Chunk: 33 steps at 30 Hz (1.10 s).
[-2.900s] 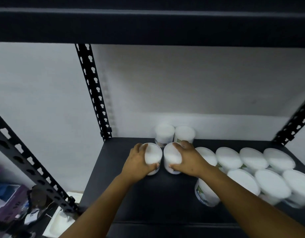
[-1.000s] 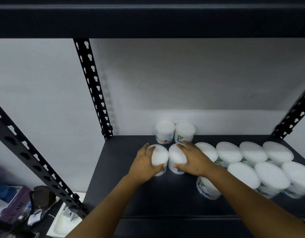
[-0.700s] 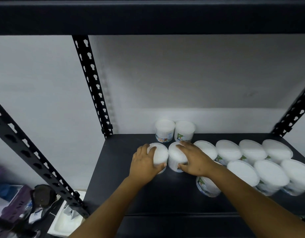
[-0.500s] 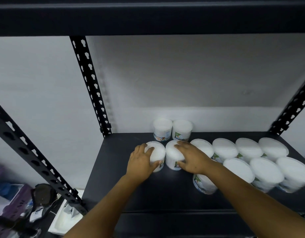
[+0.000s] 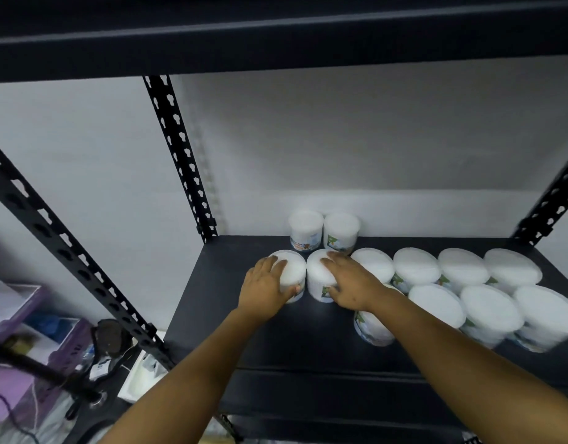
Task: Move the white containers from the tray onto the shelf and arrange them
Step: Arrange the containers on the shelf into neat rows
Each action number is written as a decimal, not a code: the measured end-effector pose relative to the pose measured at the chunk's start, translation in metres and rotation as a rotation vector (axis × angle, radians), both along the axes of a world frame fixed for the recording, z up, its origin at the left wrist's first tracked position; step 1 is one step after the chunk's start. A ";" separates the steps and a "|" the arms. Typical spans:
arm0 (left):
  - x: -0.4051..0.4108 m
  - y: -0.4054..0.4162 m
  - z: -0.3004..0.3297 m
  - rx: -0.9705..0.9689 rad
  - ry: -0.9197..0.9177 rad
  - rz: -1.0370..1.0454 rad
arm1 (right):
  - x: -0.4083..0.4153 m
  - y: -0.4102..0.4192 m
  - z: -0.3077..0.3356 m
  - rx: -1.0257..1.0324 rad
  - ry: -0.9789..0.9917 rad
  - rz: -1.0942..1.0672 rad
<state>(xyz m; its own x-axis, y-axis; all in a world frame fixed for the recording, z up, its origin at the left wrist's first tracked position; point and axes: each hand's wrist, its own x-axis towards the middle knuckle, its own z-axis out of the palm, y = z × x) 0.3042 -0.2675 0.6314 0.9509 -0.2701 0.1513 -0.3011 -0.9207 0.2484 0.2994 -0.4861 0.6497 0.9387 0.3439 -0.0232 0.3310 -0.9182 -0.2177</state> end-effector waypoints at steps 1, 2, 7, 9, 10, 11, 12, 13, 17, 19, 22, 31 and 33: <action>0.000 -0.001 -0.001 0.017 0.012 0.000 | 0.000 0.000 0.000 -0.007 0.001 0.001; -0.001 -0.002 -0.001 0.018 0.025 0.002 | 0.001 0.001 0.001 -0.015 0.004 0.002; -0.001 -0.002 -0.001 -0.007 0.062 -0.002 | 0.005 0.002 0.003 -0.067 -0.007 -0.022; -0.002 -0.003 0.000 0.015 0.051 0.012 | 0.007 0.003 0.002 -0.091 -0.043 -0.030; -0.002 -0.004 0.000 0.035 0.034 0.029 | 0.007 0.002 0.002 -0.097 -0.055 -0.032; -0.003 -0.006 0.000 0.055 0.014 0.049 | 0.006 0.002 0.000 -0.095 -0.060 -0.032; -0.003 -0.007 0.000 0.072 -0.002 0.064 | 0.006 0.002 -0.001 -0.092 -0.059 -0.028; -0.004 -0.008 -0.001 0.083 -0.011 0.071 | 0.005 0.002 -0.003 -0.094 -0.057 -0.018; -0.002 -0.007 -0.005 0.050 -0.009 0.049 | 0.005 0.002 -0.006 -0.108 -0.075 -0.005; -0.002 -0.004 -0.007 0.029 0.004 0.023 | 0.006 0.001 -0.006 -0.114 -0.106 -0.011; -0.004 -0.004 -0.007 0.037 -0.018 0.040 | 0.005 -0.001 -0.006 -0.099 -0.112 -0.028; 0.001 0.001 -0.011 0.033 -0.027 0.007 | 0.004 -0.002 -0.005 -0.114 -0.108 -0.054; 0.001 0.002 -0.009 0.055 -0.067 0.025 | 0.002 -0.002 -0.005 -0.101 -0.096 -0.065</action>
<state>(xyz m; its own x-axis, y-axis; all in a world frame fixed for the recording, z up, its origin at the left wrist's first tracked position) 0.3053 -0.2658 0.6220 0.9458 -0.2558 0.1999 -0.2916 -0.9400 0.1771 0.3016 -0.4881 0.6451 0.9586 0.2825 0.0362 0.2846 -0.9540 -0.0936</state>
